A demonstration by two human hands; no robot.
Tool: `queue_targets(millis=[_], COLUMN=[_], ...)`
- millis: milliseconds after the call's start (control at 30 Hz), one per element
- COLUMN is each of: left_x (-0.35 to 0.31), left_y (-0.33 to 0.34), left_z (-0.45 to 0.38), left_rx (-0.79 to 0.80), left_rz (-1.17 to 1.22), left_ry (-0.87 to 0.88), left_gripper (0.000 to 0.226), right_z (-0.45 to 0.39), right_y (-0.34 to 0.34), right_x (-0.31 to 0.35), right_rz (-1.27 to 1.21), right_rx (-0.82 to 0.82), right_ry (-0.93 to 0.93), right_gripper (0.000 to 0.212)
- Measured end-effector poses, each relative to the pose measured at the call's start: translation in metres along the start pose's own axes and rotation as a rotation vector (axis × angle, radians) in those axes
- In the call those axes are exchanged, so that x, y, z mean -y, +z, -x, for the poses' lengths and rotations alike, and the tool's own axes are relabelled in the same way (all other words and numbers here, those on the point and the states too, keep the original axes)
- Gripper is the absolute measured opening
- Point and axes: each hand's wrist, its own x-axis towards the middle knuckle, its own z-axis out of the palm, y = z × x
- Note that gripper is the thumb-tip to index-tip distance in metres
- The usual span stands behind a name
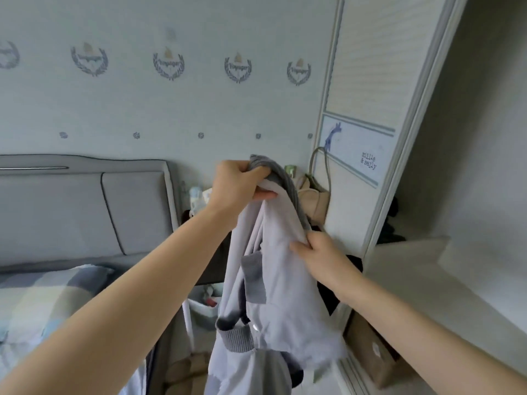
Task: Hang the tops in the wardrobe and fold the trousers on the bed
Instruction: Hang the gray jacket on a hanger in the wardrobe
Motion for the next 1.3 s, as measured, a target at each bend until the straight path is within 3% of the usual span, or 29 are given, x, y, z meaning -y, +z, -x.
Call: queue_targets(millis=[67,133,200,333,500,567,633,733,833,900,933,1033,1167,1233,1300], left_x=[0.009,0.027,0.047,0.090,0.127,0.141,0.145,0.123,0.092,0.076,0.068,0.049,0.049,0.055,0.065], left_y=[-0.002,-0.008,-0.011,-0.009,0.006,0.019,0.031,0.051,0.078,0.100,0.112,0.139,0.149,0.144,0.140], left_z=[-0.009,-0.017,-0.019,-0.014,-0.016,-0.020,-0.024,-0.023,-0.015,-0.009,-0.005,0.011,0.008,-0.001,-0.006], left_rx=[0.219,0.459,0.666,0.881,0.950,0.871,0.737,0.625,0.643,0.704,0.747,0.872,0.898,0.959,0.999], left_rz=[0.015,-0.012,-0.091,-0.211,-0.303,-0.341,-0.268,-0.099,-0.027,-0.021,-0.032,-0.074,-0.129,-0.198,-0.310], left_ry=[-0.025,-0.092,-0.156,-0.144,0.013,0.115,0.094,0.079,0.092,0.160,0.199,0.339,0.439,0.490,0.580], left_gripper=[0.023,0.055,0.071,0.058,0.038,0.015,0.014,0.026,0.035,0.029,0.029,0.031,0.027,0.019,0.025], right_z=[-0.003,-0.007,-0.012,-0.013,0.009,0.018,0.026,0.042,0.056,0.062,0.064,0.058,0.053,0.059,0.061], right_y=[-0.012,-0.021,-0.030,-0.053,-0.081,-0.095,-0.109,-0.127,-0.136,-0.129,-0.120,-0.093,-0.103,-0.113,-0.117], right_x=[0.005,0.008,0.014,0.025,0.032,0.031,0.023,0.003,-0.012,-0.014,-0.011,0.002,-0.006,-0.009,-0.009], right_rz=[-0.207,-0.327,-0.421,-0.560,-0.559,-0.555,-0.482,-0.185,0.408,0.686,0.698,0.529,0.606,0.606,0.587], right_rx=[-0.108,-0.217,-0.327,-0.519,-0.651,-0.718,-0.768,-0.759,-0.535,-0.435,-0.428,-0.372,-0.537,-0.538,-0.526], right_ry=[0.066,0.092,0.131,0.219,0.189,0.196,0.232,0.337,0.528,0.526,0.451,0.274,0.299,0.322,0.309], right_gripper=[0.017,0.017,0.022,0.015,0.023,0.019,0.016,0.020,0.038,0.034,0.030,0.047,0.018,0.004,0.011])
